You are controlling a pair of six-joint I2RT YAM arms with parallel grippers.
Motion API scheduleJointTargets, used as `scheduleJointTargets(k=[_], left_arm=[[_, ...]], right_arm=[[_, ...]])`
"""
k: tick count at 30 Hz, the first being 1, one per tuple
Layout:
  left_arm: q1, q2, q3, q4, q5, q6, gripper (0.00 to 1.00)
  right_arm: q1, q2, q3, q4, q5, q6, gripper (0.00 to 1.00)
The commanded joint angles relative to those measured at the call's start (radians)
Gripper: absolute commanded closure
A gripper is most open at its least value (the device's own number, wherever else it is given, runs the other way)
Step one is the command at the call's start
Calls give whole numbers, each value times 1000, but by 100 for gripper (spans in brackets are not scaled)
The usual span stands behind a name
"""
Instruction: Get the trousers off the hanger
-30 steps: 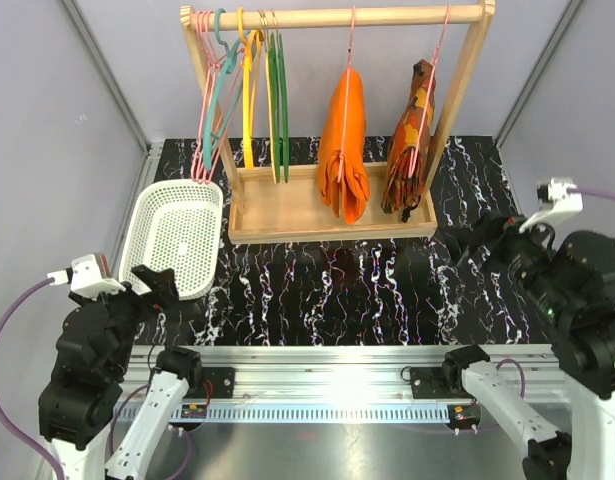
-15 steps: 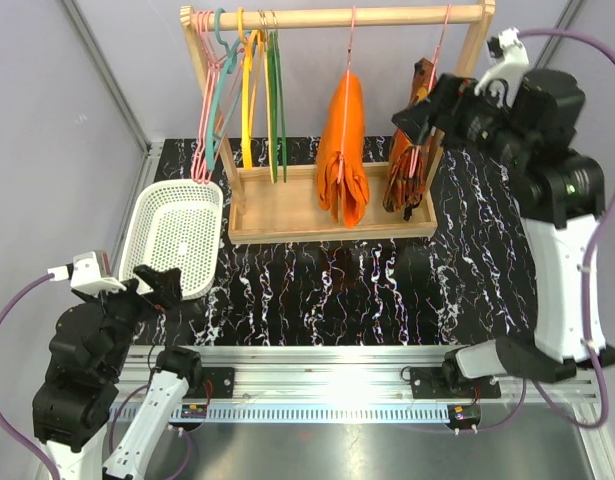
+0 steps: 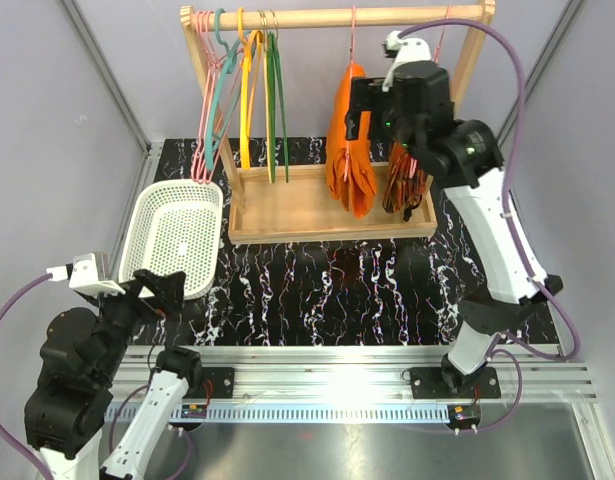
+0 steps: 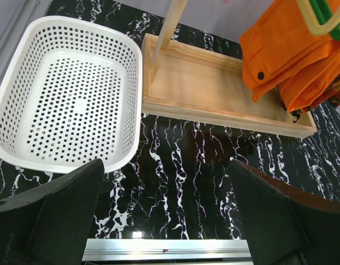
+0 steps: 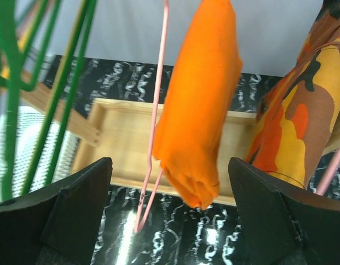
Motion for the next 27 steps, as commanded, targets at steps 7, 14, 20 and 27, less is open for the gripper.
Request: scheduleJointTargets(k=[7, 14, 20, 27], left_arm=[[-4, 31, 36, 2, 72, 0, 1], [-4, 40, 33, 2, 104, 6, 1], [-4, 42, 27, 2, 119, 14, 1], [-4, 46, 27, 0, 156, 26, 1]], right_arm=[[84, 120, 47, 37, 313, -126, 26], [80, 109, -13, 72, 287, -138, 58], [36, 94, -83, 116, 182, -118, 69], [28, 0, -264, 251, 130, -112, 87]])
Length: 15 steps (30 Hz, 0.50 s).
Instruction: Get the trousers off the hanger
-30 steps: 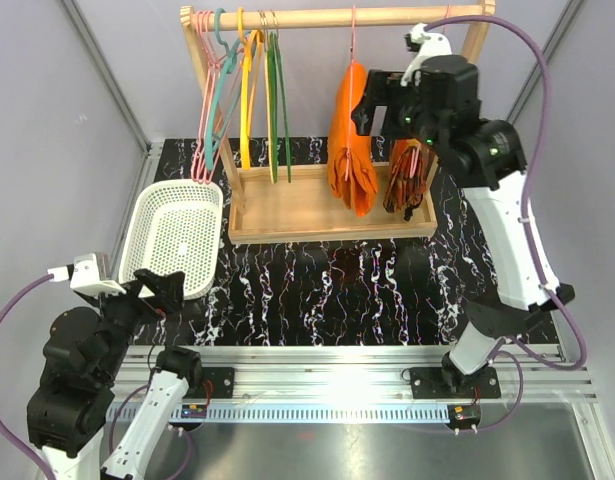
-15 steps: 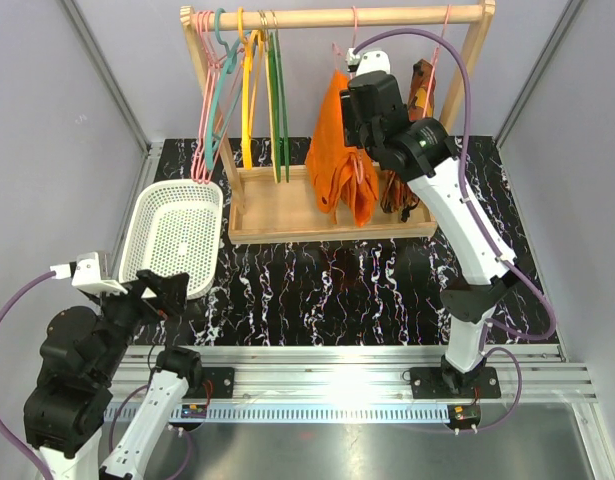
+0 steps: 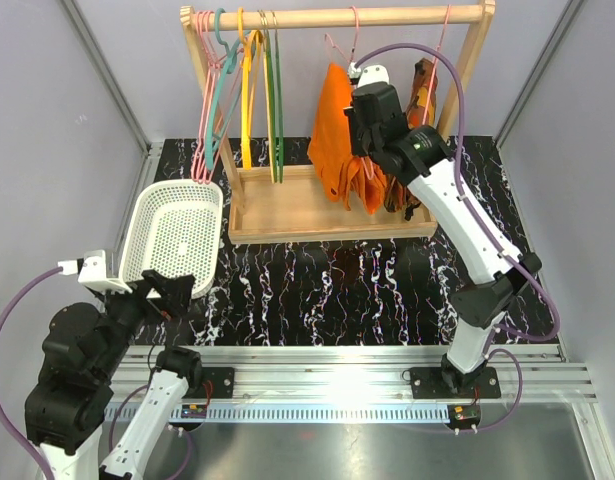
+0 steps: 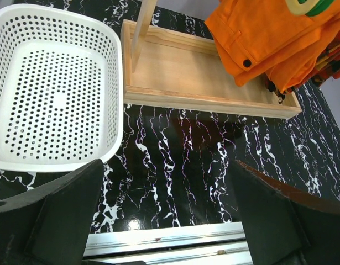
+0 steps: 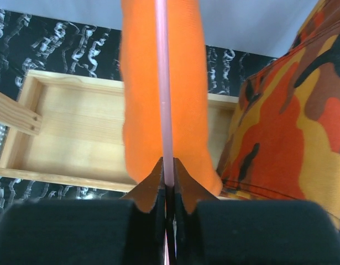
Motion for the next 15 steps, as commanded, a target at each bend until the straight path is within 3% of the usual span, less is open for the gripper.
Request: scheduleJointTargets(k=[1, 3, 9, 15], left_arm=[[-4, 24, 14, 18, 78, 25, 1], [-4, 30, 19, 18, 112, 36, 1], [2, 59, 33, 58, 177, 65, 1], [50, 127, 79, 134, 339, 113, 1]], right_arm=[[2, -84, -31, 119, -37, 6, 93], [2, -96, -21, 125, -41, 9, 100], [3, -78, 142, 61, -56, 13, 100], [4, -37, 314, -4, -63, 18, 100]])
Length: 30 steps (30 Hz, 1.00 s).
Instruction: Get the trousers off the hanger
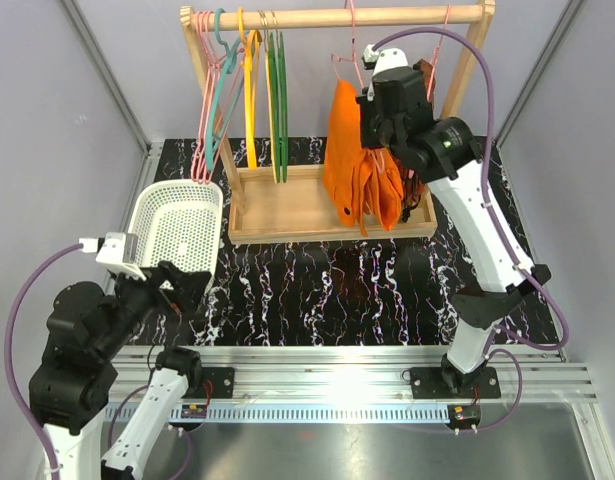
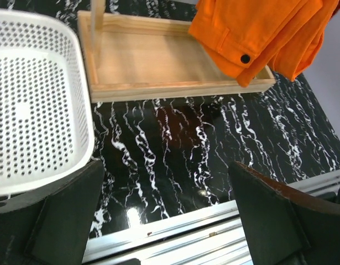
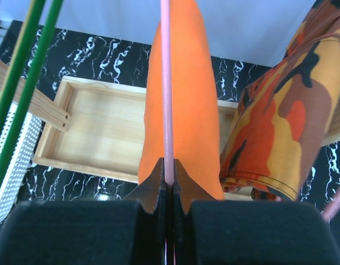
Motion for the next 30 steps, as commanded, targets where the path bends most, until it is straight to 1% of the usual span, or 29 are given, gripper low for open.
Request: scheduleJointTargets(k=[1, 5, 6, 7, 9, 14, 16, 17, 19, 21, 23, 24, 25, 27, 30], left_arm=[[34, 44, 60, 116, 170, 55, 1], [58, 47, 56, 195, 313, 61, 1], [59, 33, 46, 223, 376, 45, 1], [59, 24, 34, 278, 402, 34, 1], [62, 9, 8, 338, 434, 2, 1], [72, 2, -3, 369, 480, 1, 1], [66, 18, -1, 364, 458, 20, 1], [63, 25, -1, 360, 448, 31, 1], [56, 42, -4, 347, 407, 46, 1], [22, 77, -1, 325, 337, 80, 1], [-41, 99, -1, 306, 266, 122, 1], [-65, 120, -3, 295, 196, 133, 1], [-108, 127, -12, 294, 165, 143, 1], [-139, 146, -27, 300, 123, 155, 1], [-156, 136, -70, 336, 140, 144, 1]], right_arm=[[5, -19, 153, 123, 9, 6, 100], [5, -17, 196, 140, -4, 7, 100], [5, -25, 193, 152, -20, 7, 100], [5, -29, 188, 168, -27, 9, 100], [5, -40, 179, 209, -35, 9, 100], [5, -55, 208, 217, -53, 29, 100], [9, -95, 173, 231, -75, 46, 100], [11, -135, 123, 243, -86, 52, 100], [14, -176, 76, 258, -101, 70, 100], [17, -224, 33, 251, -135, 87, 100], [26, -265, 4, 237, -162, 93, 100], [31, -279, -22, 234, -167, 95, 100], [37, -293, -37, 235, -171, 96, 100], [41, -335, -79, 237, -178, 101, 100], [48, -390, -146, 240, -198, 124, 100]])
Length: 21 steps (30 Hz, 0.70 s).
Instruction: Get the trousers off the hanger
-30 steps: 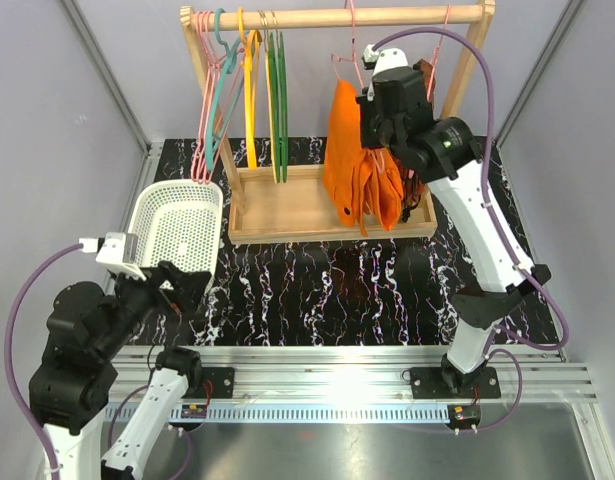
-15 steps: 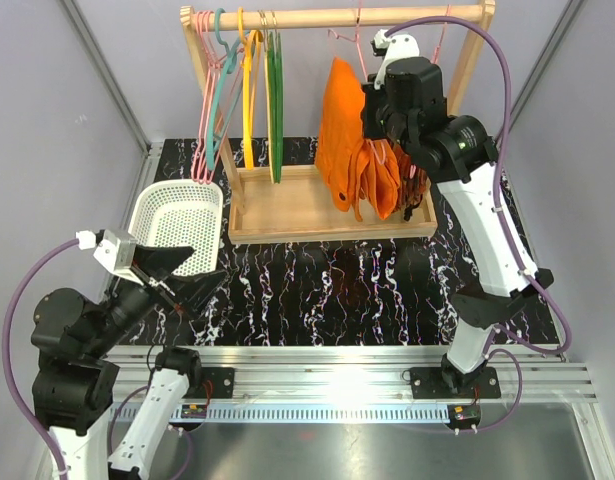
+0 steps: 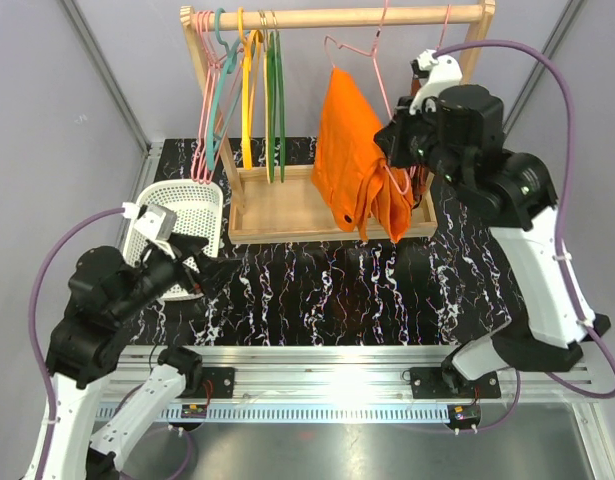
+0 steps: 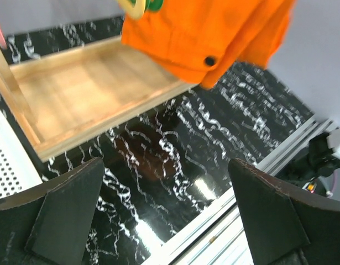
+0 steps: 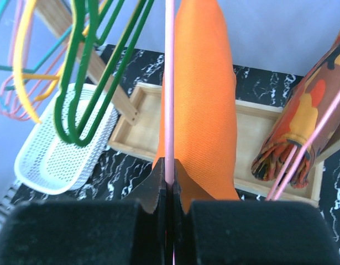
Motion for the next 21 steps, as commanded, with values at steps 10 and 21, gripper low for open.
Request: scheduleJointTargets(k=[10, 21], left_arm=[[-18, -48, -163, 148, -153, -43, 1], [-179, -23, -310, 268, -408, -153, 1]], right_arm=[[158, -361, -509, 399, 87, 106, 100], [628, -392, -767, 618, 731, 16, 100]])
